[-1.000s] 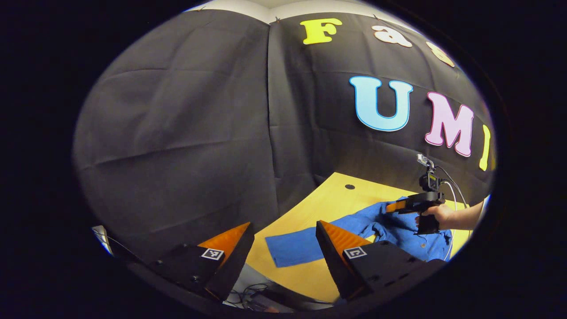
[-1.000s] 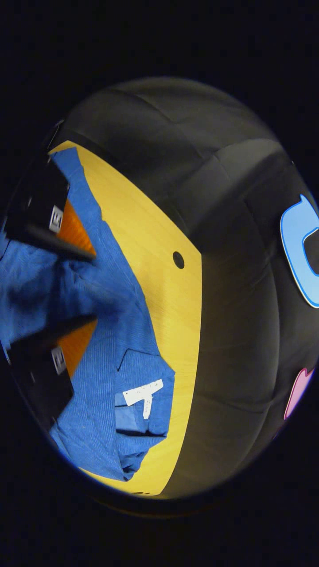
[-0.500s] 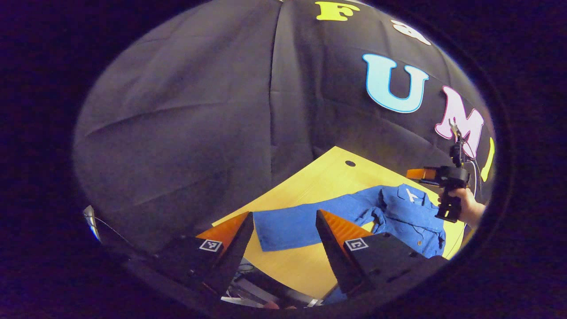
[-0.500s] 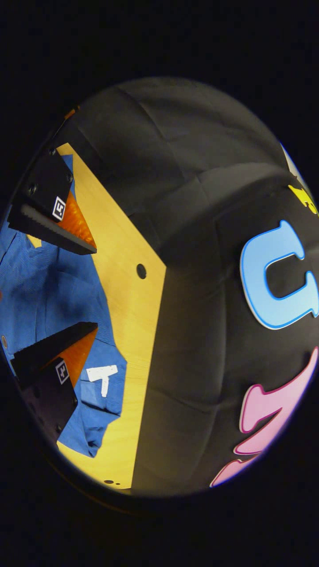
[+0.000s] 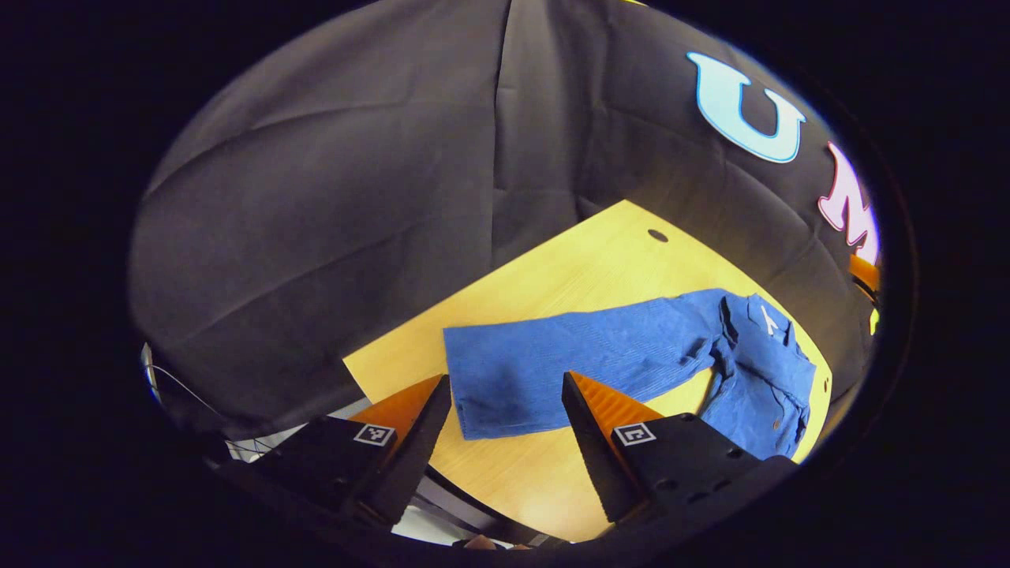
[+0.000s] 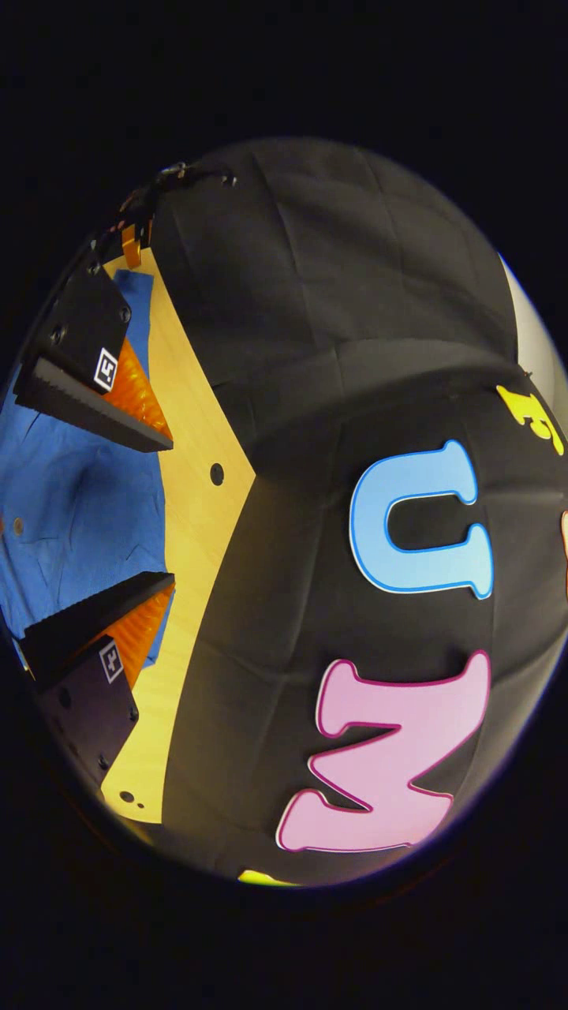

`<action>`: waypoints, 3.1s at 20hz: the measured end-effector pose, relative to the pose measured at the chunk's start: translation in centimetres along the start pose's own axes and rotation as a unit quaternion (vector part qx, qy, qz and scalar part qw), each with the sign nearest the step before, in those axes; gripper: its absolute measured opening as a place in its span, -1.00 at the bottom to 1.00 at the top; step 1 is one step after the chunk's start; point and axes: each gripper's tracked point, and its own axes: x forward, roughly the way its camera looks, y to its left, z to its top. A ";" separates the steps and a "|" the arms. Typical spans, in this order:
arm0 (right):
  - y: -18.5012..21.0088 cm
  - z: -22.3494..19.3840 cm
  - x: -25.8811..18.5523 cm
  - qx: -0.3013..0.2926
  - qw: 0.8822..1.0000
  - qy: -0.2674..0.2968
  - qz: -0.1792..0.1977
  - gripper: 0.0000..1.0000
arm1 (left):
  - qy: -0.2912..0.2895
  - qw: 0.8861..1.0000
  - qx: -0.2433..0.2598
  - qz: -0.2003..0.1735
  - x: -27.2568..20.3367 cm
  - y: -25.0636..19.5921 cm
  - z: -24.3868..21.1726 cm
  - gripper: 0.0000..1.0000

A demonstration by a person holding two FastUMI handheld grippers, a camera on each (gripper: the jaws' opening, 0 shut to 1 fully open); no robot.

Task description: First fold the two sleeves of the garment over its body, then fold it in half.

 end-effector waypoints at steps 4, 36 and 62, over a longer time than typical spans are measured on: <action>-1.1 0.0 -3.0 0.005 1.000 -0.004 -0.006 0.94 | 0.050 0.999 0.001 0.010 2.5 0.0 -1.4 0.67; -6.2 -1.3 -13.3 0.057 0.996 -0.021 -0.060 0.94 | -0.017 0.967 0.138 -0.213 -11.8 -20.0 14.2 -1.00; -21.9 -15.3 -25.1 0.157 0.965 0.074 -0.195 0.94 | 0.088 0.854 0.404 -0.316 0.5 -59.3 -5.0 -0.55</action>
